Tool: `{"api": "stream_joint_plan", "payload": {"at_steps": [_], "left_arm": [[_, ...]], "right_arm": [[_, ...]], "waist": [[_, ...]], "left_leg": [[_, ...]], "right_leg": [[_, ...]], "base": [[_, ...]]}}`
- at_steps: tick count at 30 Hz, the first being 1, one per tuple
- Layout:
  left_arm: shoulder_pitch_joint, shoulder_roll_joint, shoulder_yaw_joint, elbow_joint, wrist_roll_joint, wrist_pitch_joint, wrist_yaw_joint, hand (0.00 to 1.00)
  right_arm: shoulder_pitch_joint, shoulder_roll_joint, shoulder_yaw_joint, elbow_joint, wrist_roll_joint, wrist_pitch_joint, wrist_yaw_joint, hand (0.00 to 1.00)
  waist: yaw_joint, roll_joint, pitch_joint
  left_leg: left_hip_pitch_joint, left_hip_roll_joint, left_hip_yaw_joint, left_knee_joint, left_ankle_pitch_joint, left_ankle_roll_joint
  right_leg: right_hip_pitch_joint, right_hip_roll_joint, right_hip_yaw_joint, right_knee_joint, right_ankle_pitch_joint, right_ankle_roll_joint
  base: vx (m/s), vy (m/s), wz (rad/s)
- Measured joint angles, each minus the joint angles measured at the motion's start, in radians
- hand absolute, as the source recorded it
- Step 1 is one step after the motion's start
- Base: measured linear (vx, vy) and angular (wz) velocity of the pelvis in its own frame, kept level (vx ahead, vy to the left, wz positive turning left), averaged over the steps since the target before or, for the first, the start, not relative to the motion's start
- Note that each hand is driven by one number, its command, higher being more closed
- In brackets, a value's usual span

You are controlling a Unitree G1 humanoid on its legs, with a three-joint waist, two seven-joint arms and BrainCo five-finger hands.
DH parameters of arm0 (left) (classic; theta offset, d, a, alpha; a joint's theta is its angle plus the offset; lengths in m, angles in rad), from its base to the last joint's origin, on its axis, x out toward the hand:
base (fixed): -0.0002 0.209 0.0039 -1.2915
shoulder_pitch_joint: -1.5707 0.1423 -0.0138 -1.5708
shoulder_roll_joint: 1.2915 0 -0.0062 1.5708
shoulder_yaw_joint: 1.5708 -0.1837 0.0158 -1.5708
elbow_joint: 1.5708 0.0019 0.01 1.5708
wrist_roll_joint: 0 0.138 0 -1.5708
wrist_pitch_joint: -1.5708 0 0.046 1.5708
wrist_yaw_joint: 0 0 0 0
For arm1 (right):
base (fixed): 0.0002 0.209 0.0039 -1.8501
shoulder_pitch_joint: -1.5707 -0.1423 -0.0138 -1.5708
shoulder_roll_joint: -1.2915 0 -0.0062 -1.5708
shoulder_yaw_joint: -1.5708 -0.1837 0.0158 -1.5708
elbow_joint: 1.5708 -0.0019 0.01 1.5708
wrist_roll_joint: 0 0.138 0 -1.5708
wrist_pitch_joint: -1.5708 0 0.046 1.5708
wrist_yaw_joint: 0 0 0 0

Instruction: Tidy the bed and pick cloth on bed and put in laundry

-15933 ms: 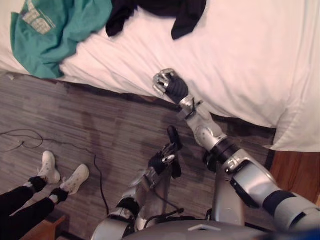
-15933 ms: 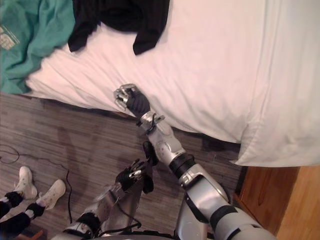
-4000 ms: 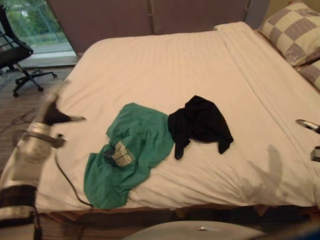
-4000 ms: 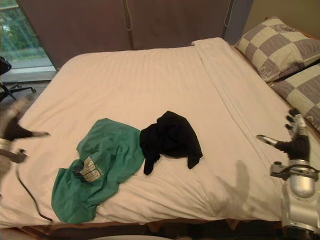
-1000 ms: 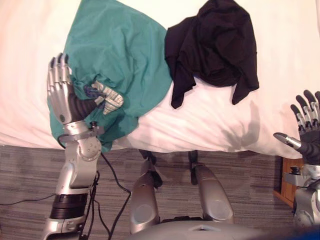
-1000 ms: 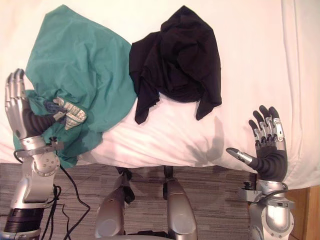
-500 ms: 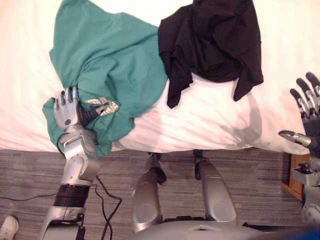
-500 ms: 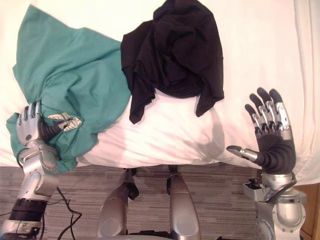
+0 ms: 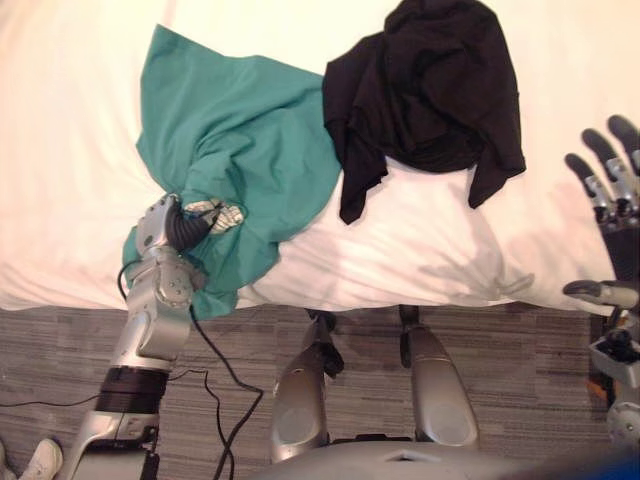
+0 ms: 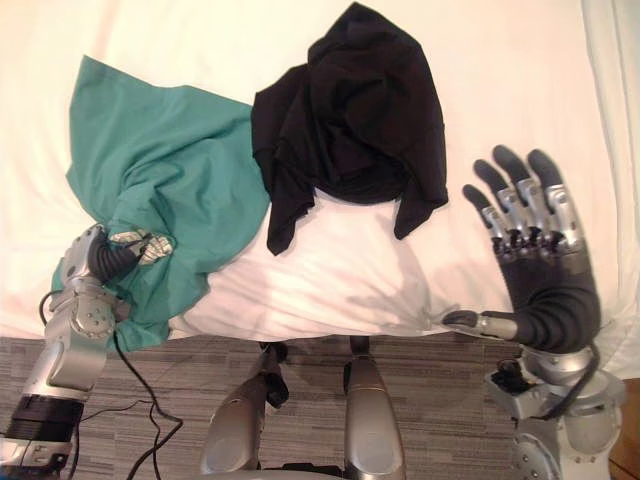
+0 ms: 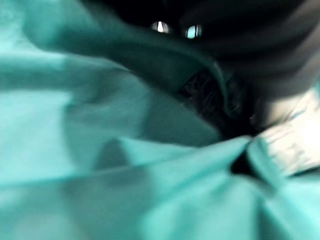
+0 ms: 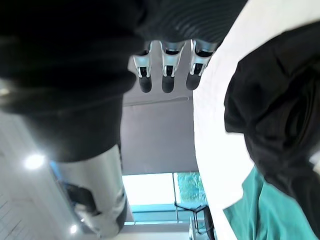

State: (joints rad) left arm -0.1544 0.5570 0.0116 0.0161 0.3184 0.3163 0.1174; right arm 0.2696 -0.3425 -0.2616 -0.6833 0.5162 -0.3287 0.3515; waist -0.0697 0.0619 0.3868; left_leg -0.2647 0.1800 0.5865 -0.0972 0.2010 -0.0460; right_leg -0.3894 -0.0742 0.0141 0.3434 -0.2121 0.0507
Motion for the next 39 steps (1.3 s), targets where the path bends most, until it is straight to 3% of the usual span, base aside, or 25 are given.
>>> {"api": "stream_joint_plan", "payload": {"at_steps": [1,2,3,4,5,6,7,8,9,10,13,17,21,24,29,34,35,36,39], "left_arm": [[0.000,0.002,0.003,0.005,-0.076,-0.029,0.001,1.00],[0.028,0.004,0.015,0.023,-0.377,-0.191,-0.005,1.00],[0.066,-0.022,0.007,0.006,-0.589,-0.303,-0.086,1.00],[0.079,-0.054,-0.008,-0.004,-0.673,-0.340,-0.137,1.00],[0.113,-0.126,-0.071,-0.029,-0.795,-0.374,-0.226,1.00],[0.142,-0.198,-0.150,-0.035,-0.883,-0.368,-0.286,1.00],[0.154,-0.232,-0.191,-0.031,-0.917,-0.352,-0.308,1.00],[0.177,-0.287,-0.259,-0.023,-0.976,-0.310,-0.336,1.00],[0.183,-0.301,-0.278,-0.019,-0.994,-0.294,-0.343,1.00],[0.186,-0.329,-0.308,-0.005,-1.060,-0.242,-0.352,1.00],[0.187,-0.369,-0.306,0.063,-1.204,-0.178,-0.332,1.00],[0.212,-0.380,-0.266,0.215,-1.338,-0.141,-0.267,1.00],[0.222,-0.386,-0.225,0.352,-1.358,-0.123,-0.262,1.00],[0.222,-0.391,-0.182,0.417,-1.358,-0.107,-0.263,1.00],[0.216,-0.392,-0.061,0.547,-1.266,-0.086,-0.259,1.00],[0.230,-0.350,0.060,0.647,-1.147,-0.078,-0.260,1.00],[0.221,-0.345,0.090,0.653,-1.101,-0.068,-0.264,1.00],[0.208,-0.339,0.114,0.663,-0.979,-0.054,-0.271,1.00],[0.206,-0.311,0.159,0.678,-0.722,-0.096,-0.322,1.00]], "right_arm": [[-0.004,0.016,0.019,0.006,-0.024,0.000,-0.006,0.00],[-0.003,0.049,0.067,0.026,-0.083,-0.001,-0.024,0.00],[-0.001,0.081,0.113,0.056,-0.168,-0.001,-0.056,0.00],[0.002,0.097,0.132,0.070,-0.211,-0.001,-0.069,0.00],[0.002,0.120,0.167,0.094,-0.271,0.000,-0.094,0.00],[0.001,0.140,0.201,0.116,-0.318,0.001,-0.121,0.00],[0.000,0.146,0.222,0.133,-0.339,0.001,-0.136,0.00],[-0.003,0.153,0.266,0.183,-0.374,0.002,-0.165,0.00],[-0.004,0.157,0.280,0.206,-0.388,0.004,-0.175,0.00],[-0.013,0.174,0.317,0.284,-0.438,0.016,-0.226,0.00],[-0.069,0.178,0.371,0.461,-0.514,0.050,-0.339,0.00],[-0.165,0.178,0.437,0.671,-0.593,0.103,-0.484,0.00],[-0.260,0.178,0.461,0.823,-0.630,0.171,-0.606,0.00],[-0.319,0.180,0.471,0.900,-0.641,0.206,-0.653,0.00],[-0.465,0.187,0.470,1.021,-0.642,0.267,-0.721,0.00],[-0.610,0.186,0.457,1.096,-0.657,0.343,-0.767,0.00],[-0.646,0.185,0.451,1.110,-0.667,0.358,-0.781,0.00],[-0.683,0.186,0.443,1.123,-0.672,0.380,-0.795,0.00],[-0.783,0.181,0.420,1.182,-0.668,0.407,-0.805,0.00]], "waist": [[0.002,-0.006,-0.004],[0.006,-0.023,-0.018],[0.006,-0.047,-0.030],[0.005,-0.061,-0.039],[0.002,-0.092,-0.059],[0.002,-0.127,-0.081],[0.001,-0.145,-0.092],[-0.004,-0.181,-0.116],[-0.006,-0.193,-0.124],[-0.007,-0.217,-0.140],[0.011,-0.221,-0.160],[0.039,-0.211,-0.198],[0.071,-0.224,-0.210],[0.090,-0.230,-0.212],[0.118,-0.234,-0.208],[0.149,-0.265,-0.166],[0.162,-0.269,-0.154],[0.170,-0.276,-0.148],[0.175,-0.291,-0.127]], "left_leg": [[0.008,-0.001,0.000,0.000,-0.002,0.000],[0.021,-0.004,-0.002,0.000,-0.008,0.000],[0.036,-0.007,-0.004,0.006,-0.017,0.002],[0.039,-0.008,-0.009,0.017,-0.025,0.004],[0.047,-0.011,-0.020,0.034,-0.040,0.006],[0.066,-0.017,-0.029,0.036,-0.048,0.008],[0.074,-0.021,-0.037,0.036,-0.050,0.009],[0.087,-0.026,-0.053,0.035,-0.053,0.011],[0.091,-0.028,-0.056,0.035,-0.054,0.011],[0.104,-0.032,-0.073,0.032,-0.055,0.012],[0.137,-0.040,-0.107,0.024,-0.056,0.013],[0.159,-0.037,-0.137,-0.006,-0.043,0.012],[0.147,-0.020,-0.187,-0.007,-0.021,0.010],[0.137,-0.002,-0.211,-0.007,-0.016,0.005],[0.101,0.019,-0.256,-0.007,0.011,-0.003],[0.069,0.032,-0.292,-0.007,0.029,-0.005],[0.059,0.031,-0.298,-0.007,0.039,-0.001],[0.047,0.029,-0.302,-0.007,0.047,0.003],[0.035,0.028,-0.308,-0.007,0.054,0.006]], "right_leg": [[0.012,-0.001,-0.001,-0.006,0.001,0.002],[0.036,-0.004,-0.002,-0.023,0.006,0.009],[0.063,-0.009,-0.006,-0.040,0.009,0.014],[0.077,-0.013,-0.008,-0.051,0.011,0.018],[0.110,-0.018,-0.017,-0.076,0.018,0.027],[0.149,-0.021,-0.024,-0.106,0.025,0.031],[0.167,-0.024,-0.028,-0.120,0.026,0.032],[0.197,-0.029,-0.039,-0.143,0.030,0.035],[0.207,-0.029,-0.043,-0.150,0.031,0.036],[0.235,-0.030,-0.057,-0.166,0.035,0.038],[0.300,-0.029,-0.060,-0.199,0.043,0.042],[0.335,-0.017,-0.071,-0.221,0.055,0.033],[0.359,0.009,-0.070,-0.240,0.077,0.015],[0.362,0.025,-0.070,-0.243,0.088,0.005],[0.359,0.054,-0.084,-0.277,0.107,-0.011],[0.361,0.073,-0.124,-0.309,0.116,-0.018],[0.360,0.073,-0.135,-0.310,0.118,-0.017],[0.354,0.073,-0.142,-0.310,0.123,-0.020],[0.350,0.070,-0.148,-0.311,0.137,-0.011]], "base": [[0.00,0.055,0.04],[0.02,0.058,0.06],[0.03,0.066,0.10],[0.06,0.073,0.16],[0.07,0.084,0.20],[0.07,0.082,0.20],[0.07,0.071,0.23],[0.05,0.045,0.20],[0.05,0.046,0.27],[0.02,0.050,0.25],[-0.03,0.027,0.23],[-0.05,-0.010,0.14],[-0.06,-0.031,0.29],[-0.09,-0.046,0.24],[-0.13,-0.030,0.14],[-0.09,-0.020,0.20],[-0.06,0.024,0.26],[-0.05,0.031,0.24],[0.00,0.020,0.11]]}}
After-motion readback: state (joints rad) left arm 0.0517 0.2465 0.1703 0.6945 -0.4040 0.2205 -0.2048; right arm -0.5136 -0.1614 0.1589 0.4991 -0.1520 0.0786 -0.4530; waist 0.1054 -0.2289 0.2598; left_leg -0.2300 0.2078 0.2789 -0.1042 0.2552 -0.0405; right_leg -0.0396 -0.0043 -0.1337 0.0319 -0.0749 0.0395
